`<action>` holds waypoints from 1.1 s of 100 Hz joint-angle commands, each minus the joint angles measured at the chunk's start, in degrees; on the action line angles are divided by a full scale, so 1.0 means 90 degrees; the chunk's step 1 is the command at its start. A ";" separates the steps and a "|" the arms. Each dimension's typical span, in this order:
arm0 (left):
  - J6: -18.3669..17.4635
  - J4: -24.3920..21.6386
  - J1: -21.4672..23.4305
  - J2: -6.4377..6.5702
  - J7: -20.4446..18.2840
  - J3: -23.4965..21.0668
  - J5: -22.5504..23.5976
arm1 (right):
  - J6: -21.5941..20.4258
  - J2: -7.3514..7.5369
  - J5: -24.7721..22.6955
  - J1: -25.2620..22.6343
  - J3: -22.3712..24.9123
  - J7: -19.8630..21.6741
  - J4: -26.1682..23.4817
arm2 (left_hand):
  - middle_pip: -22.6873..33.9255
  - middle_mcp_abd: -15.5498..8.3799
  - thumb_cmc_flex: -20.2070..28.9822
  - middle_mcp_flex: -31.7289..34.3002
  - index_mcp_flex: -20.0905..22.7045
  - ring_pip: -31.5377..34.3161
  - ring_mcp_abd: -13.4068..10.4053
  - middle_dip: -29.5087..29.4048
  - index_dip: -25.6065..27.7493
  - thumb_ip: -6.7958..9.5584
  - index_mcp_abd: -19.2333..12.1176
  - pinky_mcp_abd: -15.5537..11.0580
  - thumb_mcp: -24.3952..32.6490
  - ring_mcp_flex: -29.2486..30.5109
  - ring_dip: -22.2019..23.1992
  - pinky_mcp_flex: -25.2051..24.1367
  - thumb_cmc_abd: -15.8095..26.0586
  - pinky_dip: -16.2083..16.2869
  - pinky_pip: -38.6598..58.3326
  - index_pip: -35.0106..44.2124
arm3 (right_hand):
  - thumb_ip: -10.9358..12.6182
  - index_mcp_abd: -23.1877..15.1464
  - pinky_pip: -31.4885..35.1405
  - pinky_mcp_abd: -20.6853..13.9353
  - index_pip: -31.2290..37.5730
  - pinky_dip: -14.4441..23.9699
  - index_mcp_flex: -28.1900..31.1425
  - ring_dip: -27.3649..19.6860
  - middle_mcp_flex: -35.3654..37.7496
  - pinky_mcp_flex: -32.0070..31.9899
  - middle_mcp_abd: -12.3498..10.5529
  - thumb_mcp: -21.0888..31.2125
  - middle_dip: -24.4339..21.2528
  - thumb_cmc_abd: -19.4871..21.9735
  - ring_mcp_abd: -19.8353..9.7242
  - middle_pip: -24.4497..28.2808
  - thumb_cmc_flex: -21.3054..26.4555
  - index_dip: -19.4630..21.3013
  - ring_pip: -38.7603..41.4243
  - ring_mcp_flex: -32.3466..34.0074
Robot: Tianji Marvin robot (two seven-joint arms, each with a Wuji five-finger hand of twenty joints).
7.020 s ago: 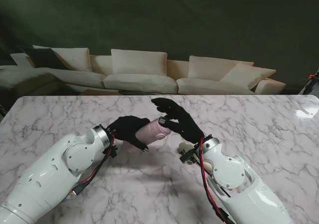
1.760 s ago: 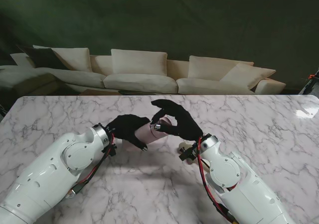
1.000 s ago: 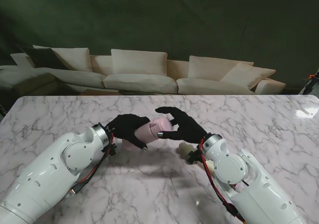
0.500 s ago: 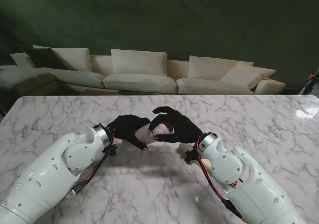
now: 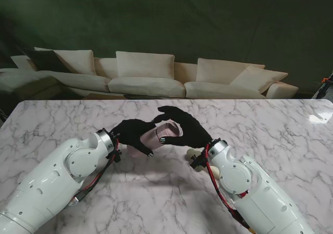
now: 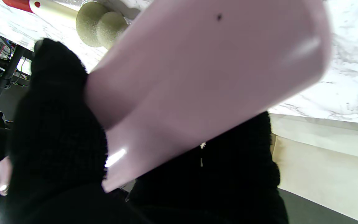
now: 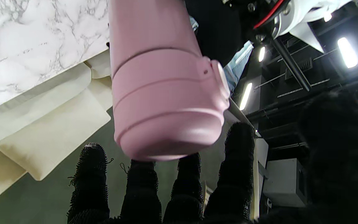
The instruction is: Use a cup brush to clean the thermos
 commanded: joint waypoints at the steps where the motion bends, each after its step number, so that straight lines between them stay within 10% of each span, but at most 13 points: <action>1: -0.0024 -0.0042 -0.0030 -0.0015 -0.0050 -0.0025 0.0004 | 0.0072 -0.0040 0.0012 -0.0105 0.0088 0.0039 -0.0093 | 0.0362 -0.0379 0.2382 0.0087 0.0588 0.1057 -0.0714 0.0202 0.0345 0.0376 -0.1275 -0.0859 0.2081 0.0520 0.0347 0.0135 0.2199 0.0138 0.0331 0.0930 | 0.0160 0.0081 -0.0087 -0.0151 -0.0283 -0.0083 -0.0556 -0.0153 -0.0065 -0.0105 -0.0019 -0.0178 -0.0095 0.0100 -0.0149 -0.0204 -0.0291 -0.0173 -0.0173 -0.0147; 23: -0.0087 -0.0020 -0.0031 -0.0022 0.0014 -0.0040 0.0028 | 0.0722 -0.0050 -0.0091 -0.0348 0.0421 -0.0081 -0.0419 | 0.0363 -0.0378 0.2387 0.0084 0.0585 0.1061 -0.0714 0.0203 0.0347 0.0379 -0.1278 -0.0866 0.2084 0.0521 0.0347 0.0137 0.2200 0.0138 0.0335 0.0930 | 0.0185 0.1790 0.0354 -0.0731 -0.0360 -0.0043 -0.1801 -0.0160 -0.0536 0.0470 0.1167 -0.0308 -0.0334 0.0104 0.0108 -0.0661 -0.0534 -0.0480 -0.0002 -0.0021; 57: -0.0115 0.0017 -0.0066 -0.0027 0.0021 0.0006 0.0004 | 0.0898 0.0148 -0.0178 -0.0315 0.0514 0.0701 -0.0446 | 0.0364 -0.0373 0.2382 0.0074 0.0584 0.1062 -0.0707 0.0198 0.0347 0.0379 -0.1272 -0.0858 0.2082 0.0515 0.0346 0.0135 0.2214 0.0137 0.0334 0.0927 | 0.0121 0.1519 0.1116 -0.0404 -0.1343 -0.0601 -0.2004 -0.0317 -0.0547 0.1517 0.1029 -0.0148 -0.0698 -0.0596 0.0689 -0.1590 -0.0359 -0.1018 0.0208 0.0905; 75: -0.0092 0.0014 -0.0076 -0.0029 0.0009 0.0035 -0.0011 | 0.0697 0.0056 -0.0485 -0.0074 0.0196 0.0220 -0.0131 | 0.0370 -0.0371 0.2385 0.0080 0.0588 0.1065 -0.0715 0.0199 0.0347 0.0380 -0.1275 -0.0862 0.2082 0.0515 0.0347 0.0133 0.2211 0.0138 0.0334 0.0925 | 0.0167 0.1780 0.2495 -0.1243 0.0375 0.0197 -0.1517 0.0843 -0.0348 0.3090 0.1245 -0.0635 0.0356 -0.0732 -0.0182 0.1005 0.0782 -0.0195 0.1914 0.2309; 110: -0.0068 0.0000 -0.0063 -0.0030 0.0001 0.0034 -0.0022 | 0.0547 -0.0006 -0.0682 0.0116 -0.0118 -0.0062 0.0093 | 0.0376 -0.0370 0.2385 0.0074 0.0585 0.1075 -0.0707 0.0195 0.0348 0.0383 -0.1262 -0.0851 0.2085 0.0519 0.0350 0.0128 0.2219 0.0145 0.0343 0.0918 | 0.0117 0.1473 0.3180 -0.1657 0.1587 0.1040 -0.0502 0.1868 0.0863 0.4299 0.1318 -0.0239 0.1230 -0.0998 -0.0651 0.2919 0.1637 0.0910 0.3693 0.3365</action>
